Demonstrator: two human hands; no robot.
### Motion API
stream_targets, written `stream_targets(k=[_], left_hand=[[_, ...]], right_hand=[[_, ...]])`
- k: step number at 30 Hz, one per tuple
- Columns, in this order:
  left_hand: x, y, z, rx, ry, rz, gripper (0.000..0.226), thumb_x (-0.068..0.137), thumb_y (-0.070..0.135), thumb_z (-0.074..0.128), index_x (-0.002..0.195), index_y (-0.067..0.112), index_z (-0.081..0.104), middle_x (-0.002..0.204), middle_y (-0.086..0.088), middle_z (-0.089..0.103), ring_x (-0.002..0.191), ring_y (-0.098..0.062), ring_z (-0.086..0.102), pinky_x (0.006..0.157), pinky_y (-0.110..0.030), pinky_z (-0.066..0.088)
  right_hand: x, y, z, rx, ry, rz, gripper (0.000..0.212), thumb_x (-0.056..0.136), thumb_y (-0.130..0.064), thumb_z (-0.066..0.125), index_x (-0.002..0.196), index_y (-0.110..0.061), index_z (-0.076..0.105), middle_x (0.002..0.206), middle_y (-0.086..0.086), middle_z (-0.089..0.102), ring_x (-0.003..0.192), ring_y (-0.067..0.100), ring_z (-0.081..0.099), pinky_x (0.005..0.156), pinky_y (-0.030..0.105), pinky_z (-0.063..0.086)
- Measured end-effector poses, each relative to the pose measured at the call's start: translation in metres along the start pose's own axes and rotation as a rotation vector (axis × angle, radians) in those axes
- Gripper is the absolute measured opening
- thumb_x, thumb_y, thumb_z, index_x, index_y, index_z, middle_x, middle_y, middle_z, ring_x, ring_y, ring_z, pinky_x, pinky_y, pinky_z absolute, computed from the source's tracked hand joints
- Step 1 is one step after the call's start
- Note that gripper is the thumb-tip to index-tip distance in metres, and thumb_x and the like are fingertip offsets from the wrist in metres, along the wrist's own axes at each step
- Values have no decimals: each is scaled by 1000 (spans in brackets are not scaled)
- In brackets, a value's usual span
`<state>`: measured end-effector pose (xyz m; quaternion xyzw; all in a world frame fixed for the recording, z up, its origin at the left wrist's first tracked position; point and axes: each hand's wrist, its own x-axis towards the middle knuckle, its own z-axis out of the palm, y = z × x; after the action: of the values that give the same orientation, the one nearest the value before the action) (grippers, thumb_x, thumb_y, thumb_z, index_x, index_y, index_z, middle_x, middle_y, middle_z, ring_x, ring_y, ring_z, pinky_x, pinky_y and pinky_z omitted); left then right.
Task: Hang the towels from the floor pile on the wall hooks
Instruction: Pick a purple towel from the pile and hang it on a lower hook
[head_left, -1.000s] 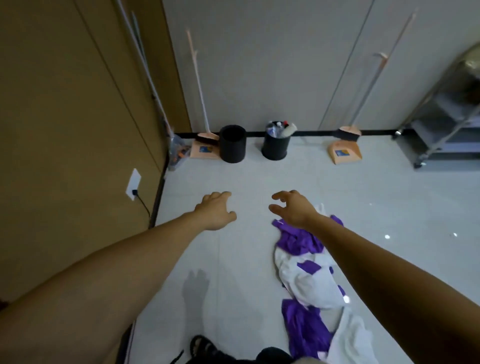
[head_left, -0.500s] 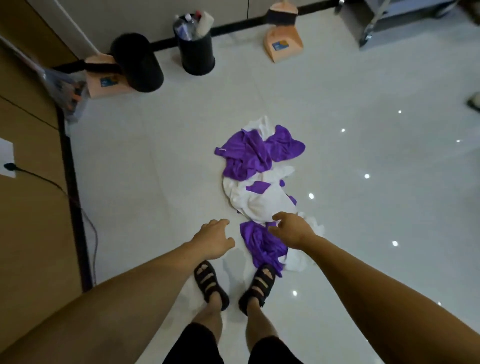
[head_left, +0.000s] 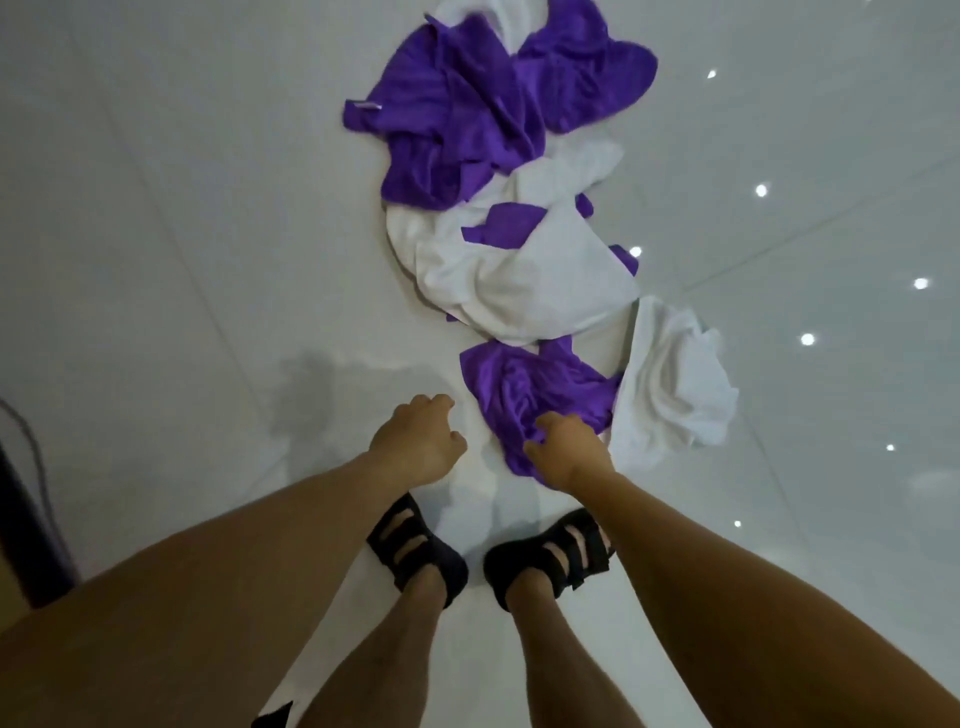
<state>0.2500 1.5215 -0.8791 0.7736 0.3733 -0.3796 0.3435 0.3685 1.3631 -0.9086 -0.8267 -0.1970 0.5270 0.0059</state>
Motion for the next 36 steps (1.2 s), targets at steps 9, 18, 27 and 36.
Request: stream_targets(k=[9, 18, 27, 36], left_hand=[[105, -39, 103, -27, 7, 15, 54, 93, 35, 50, 143, 18, 36, 140, -9, 44, 124, -26, 46, 99, -38, 41], [36, -37, 59, -143, -77, -22, 67, 90, 36, 57, 148, 20, 26, 146, -8, 39, 128, -25, 44, 102, -35, 39], [-118, 43, -128, -485, -180, 333, 93, 58, 31, 88, 136, 29, 38, 128, -1, 57, 104, -9, 61, 89, -30, 53], [-268, 52, -276, -869, 224, 320, 89, 48, 15, 85, 129, 15, 48, 114, -7, 65, 96, -16, 60, 84, -30, 53]], right_hand=[[128, 49, 116, -205, 53, 61, 46, 92, -43, 52, 128, -14, 48, 132, 12, 40, 121, 34, 40, 90, 44, 44], [55, 23, 49, 186, 224, -50, 18, 93, -34, 46, 88, -18, 40, 82, 6, 56, 79, 31, 54, 68, 33, 37], [-120, -109, -136, 609, 264, -305, 17, 97, -29, 48, 98, -15, 58, 91, 3, 65, 86, 20, 61, 80, 35, 50], [-289, -275, -253, 1381, 155, -228, 23, 94, -21, 57, 109, -4, 63, 105, 14, 70, 95, 26, 68, 75, 37, 58]])
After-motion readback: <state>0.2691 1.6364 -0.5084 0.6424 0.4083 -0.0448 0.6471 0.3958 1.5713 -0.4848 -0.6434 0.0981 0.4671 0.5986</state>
